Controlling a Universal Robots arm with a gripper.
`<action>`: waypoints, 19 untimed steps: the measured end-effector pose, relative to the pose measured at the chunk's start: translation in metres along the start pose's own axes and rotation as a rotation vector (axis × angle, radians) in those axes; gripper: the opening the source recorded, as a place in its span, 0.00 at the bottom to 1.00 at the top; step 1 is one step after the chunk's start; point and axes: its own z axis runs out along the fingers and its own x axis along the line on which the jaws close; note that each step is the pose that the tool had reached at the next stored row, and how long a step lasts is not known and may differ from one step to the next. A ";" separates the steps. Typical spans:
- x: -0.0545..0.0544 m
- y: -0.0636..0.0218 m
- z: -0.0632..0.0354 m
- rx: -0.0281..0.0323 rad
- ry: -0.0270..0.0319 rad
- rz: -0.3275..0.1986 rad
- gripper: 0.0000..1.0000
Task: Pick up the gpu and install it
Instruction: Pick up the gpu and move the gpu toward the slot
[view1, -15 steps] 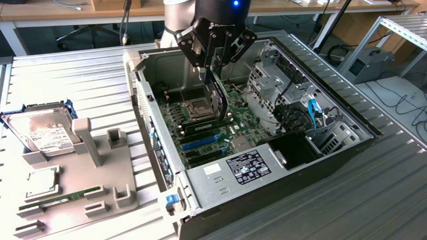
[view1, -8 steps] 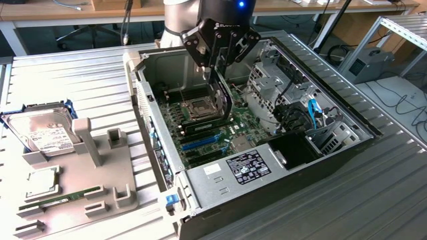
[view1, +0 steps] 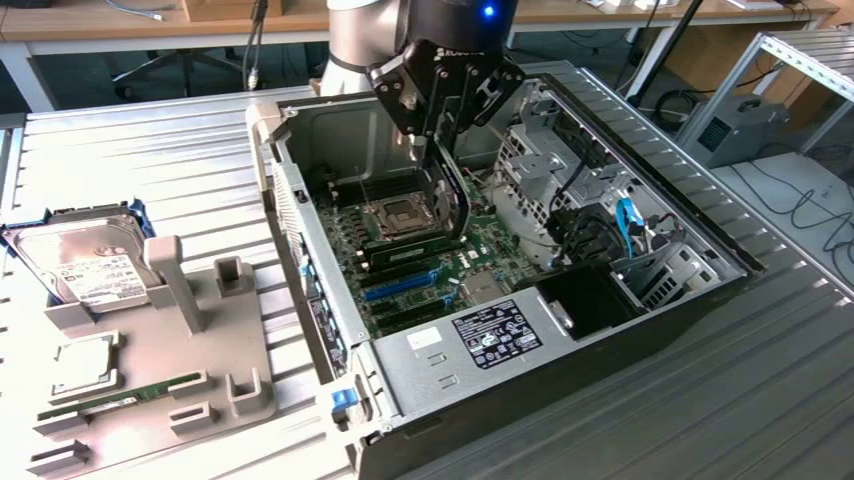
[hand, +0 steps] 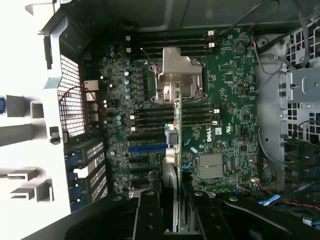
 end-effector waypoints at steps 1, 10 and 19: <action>-0.001 0.0002 0.0005 0.0004 0.0000 0.000 0.26; -0.006 0.0009 0.0026 0.0016 -0.0001 0.000 0.26; -0.012 0.0018 0.0050 0.0028 -0.0002 0.000 0.26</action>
